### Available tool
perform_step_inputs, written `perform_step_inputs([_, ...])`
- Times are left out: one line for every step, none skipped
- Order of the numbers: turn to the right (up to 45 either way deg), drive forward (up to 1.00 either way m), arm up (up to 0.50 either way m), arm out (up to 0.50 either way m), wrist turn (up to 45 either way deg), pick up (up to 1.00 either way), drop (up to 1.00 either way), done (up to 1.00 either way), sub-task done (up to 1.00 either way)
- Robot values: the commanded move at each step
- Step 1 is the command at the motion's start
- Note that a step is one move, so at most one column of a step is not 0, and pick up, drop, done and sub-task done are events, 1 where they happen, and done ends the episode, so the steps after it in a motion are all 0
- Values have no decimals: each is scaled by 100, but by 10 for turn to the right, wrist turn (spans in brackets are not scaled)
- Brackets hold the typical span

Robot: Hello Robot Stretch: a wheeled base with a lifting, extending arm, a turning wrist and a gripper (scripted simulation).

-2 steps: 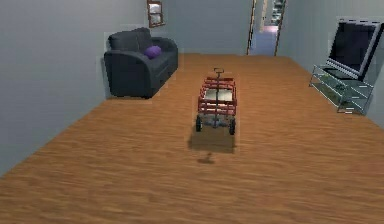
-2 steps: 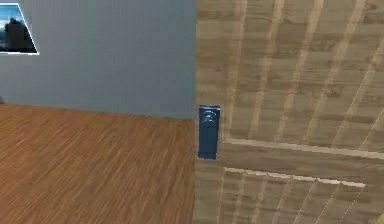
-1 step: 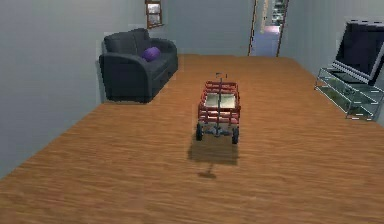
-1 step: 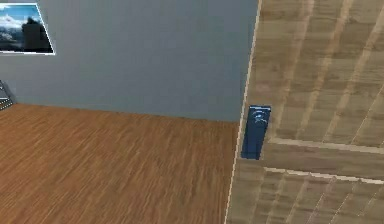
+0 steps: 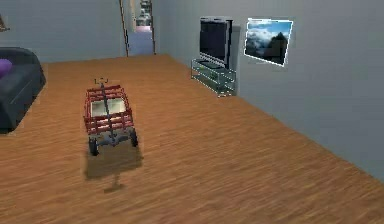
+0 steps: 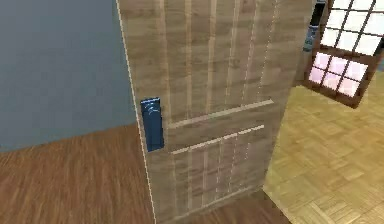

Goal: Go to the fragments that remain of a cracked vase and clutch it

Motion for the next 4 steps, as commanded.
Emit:
perform_step_inputs([0, 100, 0, 0, 0, 0, 0, 0, 0])
perform_step_inputs([0, 85, 0, 0, 0, 0, 0, 0, 0])
perform_step_inputs([-30, 0, 0, 0, 0, 0, 0, 0, 0])
perform_step_inputs([0, 10, 0, 0, 0, 0, 0, 0, 0])
